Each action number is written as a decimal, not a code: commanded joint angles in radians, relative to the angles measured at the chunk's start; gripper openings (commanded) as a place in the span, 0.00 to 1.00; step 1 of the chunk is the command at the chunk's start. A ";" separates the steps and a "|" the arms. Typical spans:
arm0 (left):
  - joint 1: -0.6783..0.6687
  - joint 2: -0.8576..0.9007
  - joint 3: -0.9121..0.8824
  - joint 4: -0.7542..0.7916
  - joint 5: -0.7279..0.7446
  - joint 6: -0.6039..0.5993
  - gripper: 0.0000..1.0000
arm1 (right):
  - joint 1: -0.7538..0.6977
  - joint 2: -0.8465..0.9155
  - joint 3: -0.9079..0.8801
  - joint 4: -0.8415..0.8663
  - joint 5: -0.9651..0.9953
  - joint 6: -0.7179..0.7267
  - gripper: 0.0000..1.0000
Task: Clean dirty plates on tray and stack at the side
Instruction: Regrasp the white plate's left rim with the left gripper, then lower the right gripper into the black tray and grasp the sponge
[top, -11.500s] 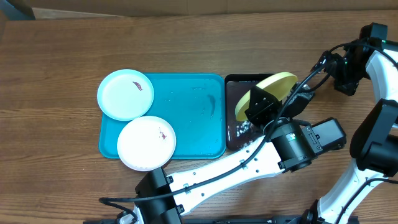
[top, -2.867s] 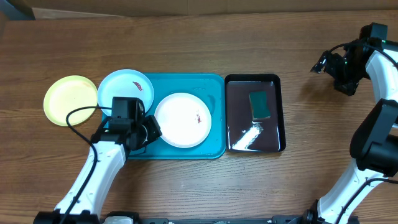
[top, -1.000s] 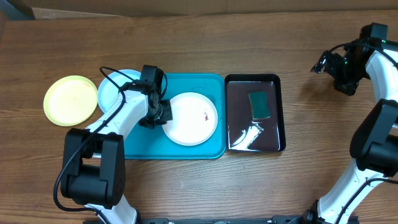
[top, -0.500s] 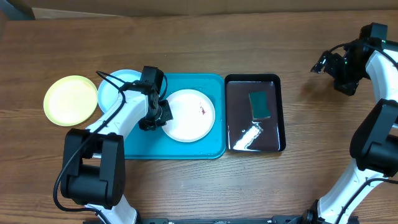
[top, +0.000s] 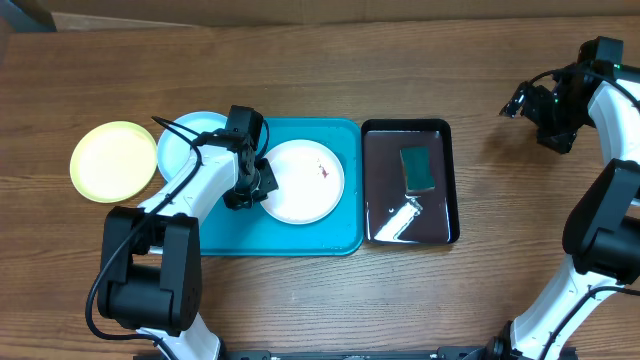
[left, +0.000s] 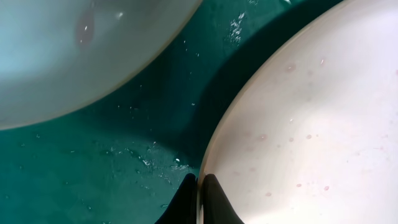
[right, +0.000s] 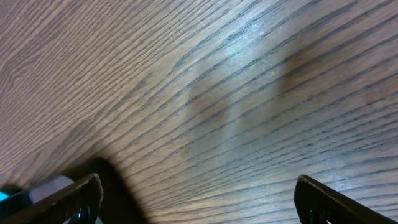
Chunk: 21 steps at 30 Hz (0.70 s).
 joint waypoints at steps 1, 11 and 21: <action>0.002 0.014 -0.001 0.011 -0.034 0.017 0.04 | 0.001 -0.018 0.020 0.002 0.003 -0.003 1.00; 0.002 0.014 -0.001 0.034 0.002 0.016 0.04 | 0.001 -0.018 0.021 -0.113 -0.127 -0.004 1.00; 0.002 0.014 -0.001 0.037 0.002 0.016 0.04 | 0.048 -0.175 0.072 -0.214 -0.290 -0.130 0.82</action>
